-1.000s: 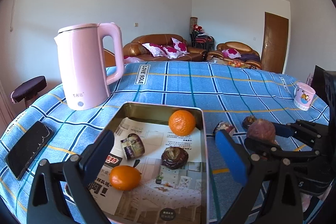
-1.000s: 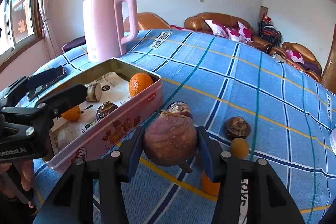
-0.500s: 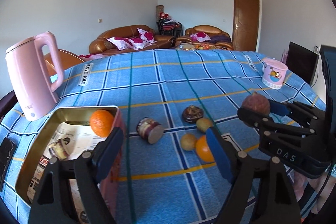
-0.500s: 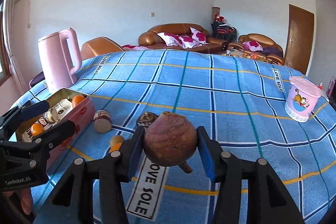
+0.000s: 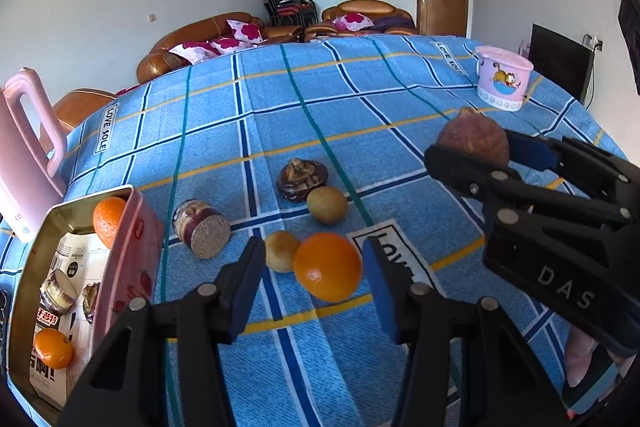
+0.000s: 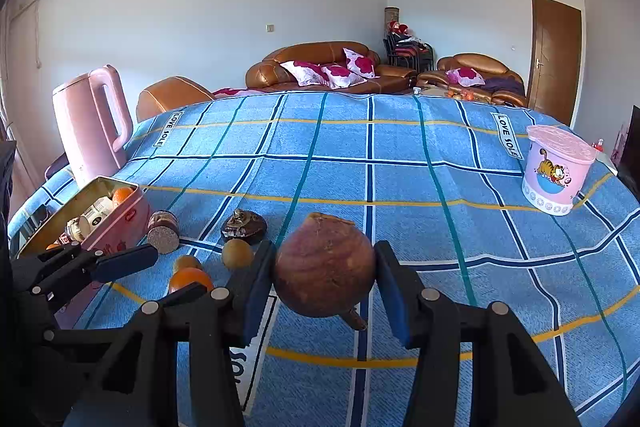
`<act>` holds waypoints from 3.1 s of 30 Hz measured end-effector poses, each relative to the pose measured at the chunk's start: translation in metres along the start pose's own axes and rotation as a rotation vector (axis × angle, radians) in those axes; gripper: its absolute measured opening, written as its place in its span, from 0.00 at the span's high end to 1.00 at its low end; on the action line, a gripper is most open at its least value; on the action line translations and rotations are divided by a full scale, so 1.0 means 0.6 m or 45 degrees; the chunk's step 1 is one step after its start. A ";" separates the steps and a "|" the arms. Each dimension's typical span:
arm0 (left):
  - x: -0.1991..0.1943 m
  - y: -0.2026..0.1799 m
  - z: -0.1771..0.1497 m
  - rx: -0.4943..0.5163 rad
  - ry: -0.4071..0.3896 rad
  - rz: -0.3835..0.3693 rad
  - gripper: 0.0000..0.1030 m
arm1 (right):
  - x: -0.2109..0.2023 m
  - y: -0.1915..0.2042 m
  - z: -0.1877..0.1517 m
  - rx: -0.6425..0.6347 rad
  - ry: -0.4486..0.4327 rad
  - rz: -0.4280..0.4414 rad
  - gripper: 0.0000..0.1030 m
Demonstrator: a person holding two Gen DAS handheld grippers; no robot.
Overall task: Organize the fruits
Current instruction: 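Close the left gripper on the orange on the tablecloth while the right holds the fruit, then lift the orange with the left gripper while the right carries the purple-brown fruit toward the tin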
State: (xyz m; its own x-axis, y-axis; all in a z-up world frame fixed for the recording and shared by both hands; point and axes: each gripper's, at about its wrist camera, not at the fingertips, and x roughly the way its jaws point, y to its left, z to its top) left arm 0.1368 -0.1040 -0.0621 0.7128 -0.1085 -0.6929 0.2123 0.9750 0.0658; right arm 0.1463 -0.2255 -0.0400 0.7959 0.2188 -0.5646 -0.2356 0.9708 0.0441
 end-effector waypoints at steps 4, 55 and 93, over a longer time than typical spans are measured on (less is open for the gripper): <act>-0.002 -0.001 -0.001 0.002 -0.004 -0.027 0.66 | 0.000 -0.003 0.000 0.010 0.001 0.016 0.50; -0.094 0.038 -0.020 -0.156 -0.387 0.085 0.66 | -0.058 0.001 -0.007 -0.021 -0.224 0.123 0.50; -0.134 0.030 -0.034 -0.149 -0.549 0.168 0.66 | -0.085 0.007 -0.013 -0.055 -0.332 0.113 0.50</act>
State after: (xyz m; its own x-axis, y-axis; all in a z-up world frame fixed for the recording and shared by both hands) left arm 0.0696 -0.0739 -0.0199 0.9469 -0.0290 -0.3204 0.0423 0.9985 0.0347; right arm 0.1003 -0.2332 -0.0174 0.8864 0.3262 -0.3286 -0.3300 0.9429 0.0460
